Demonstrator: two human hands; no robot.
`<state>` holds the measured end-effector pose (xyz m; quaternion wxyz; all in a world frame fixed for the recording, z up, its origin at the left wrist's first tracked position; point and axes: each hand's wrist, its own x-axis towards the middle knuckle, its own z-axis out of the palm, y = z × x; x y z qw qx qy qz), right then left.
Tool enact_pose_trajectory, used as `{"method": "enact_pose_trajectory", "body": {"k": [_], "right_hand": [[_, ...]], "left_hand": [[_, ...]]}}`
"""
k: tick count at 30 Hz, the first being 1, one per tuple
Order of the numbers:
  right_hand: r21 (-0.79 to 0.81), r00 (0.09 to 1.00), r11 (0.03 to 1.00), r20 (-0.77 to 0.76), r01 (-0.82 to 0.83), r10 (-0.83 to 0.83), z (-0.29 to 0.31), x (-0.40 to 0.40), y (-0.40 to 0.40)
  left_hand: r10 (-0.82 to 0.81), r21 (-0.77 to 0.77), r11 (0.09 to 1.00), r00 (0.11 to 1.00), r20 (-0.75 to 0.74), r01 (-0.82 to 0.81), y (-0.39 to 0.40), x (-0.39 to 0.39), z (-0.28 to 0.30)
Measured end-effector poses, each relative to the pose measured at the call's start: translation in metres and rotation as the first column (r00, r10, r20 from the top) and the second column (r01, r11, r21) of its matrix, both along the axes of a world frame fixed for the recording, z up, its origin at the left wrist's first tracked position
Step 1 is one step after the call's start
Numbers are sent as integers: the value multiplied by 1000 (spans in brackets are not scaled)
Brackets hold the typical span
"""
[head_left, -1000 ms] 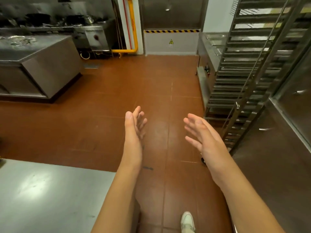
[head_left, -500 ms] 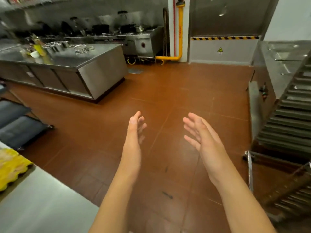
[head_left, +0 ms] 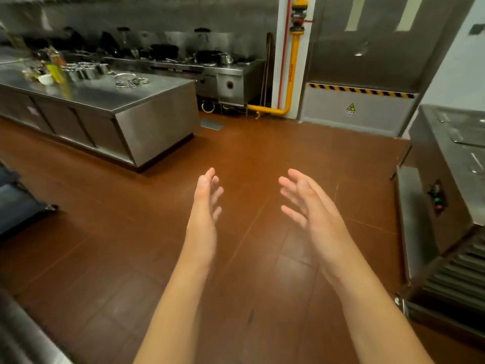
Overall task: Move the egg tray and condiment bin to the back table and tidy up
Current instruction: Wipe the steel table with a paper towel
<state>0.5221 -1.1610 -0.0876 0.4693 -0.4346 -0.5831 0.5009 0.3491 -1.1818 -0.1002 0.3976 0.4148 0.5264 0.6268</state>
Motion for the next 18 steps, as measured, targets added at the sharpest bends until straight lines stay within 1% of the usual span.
{"method": "enact_pose_trajectory", "body": {"k": [4,6,8,15,18], "right_hand": [[-29,1000,999,10,18,-18,-6,-3,53],[-65,999,997,8,37,-37,-11,-1,88],[-66,999,996,14,54,-53,-15,1,127],[-104,1000,994,5,22,-22,-11,10,265],[-101,999,994,4,-41,41,-5,0,321]], "left_hand": [[-55,-9,998,997,-49,55,63,0,2],[-62,-29,998,996,-61,60,99,0,0],[-68,-34,997,994,-81,65,140,2,-2],[-23,-24,999,993,-115,21,270,10,13],[21,-1,1000,992,-124,-21,318,5,18]]}}
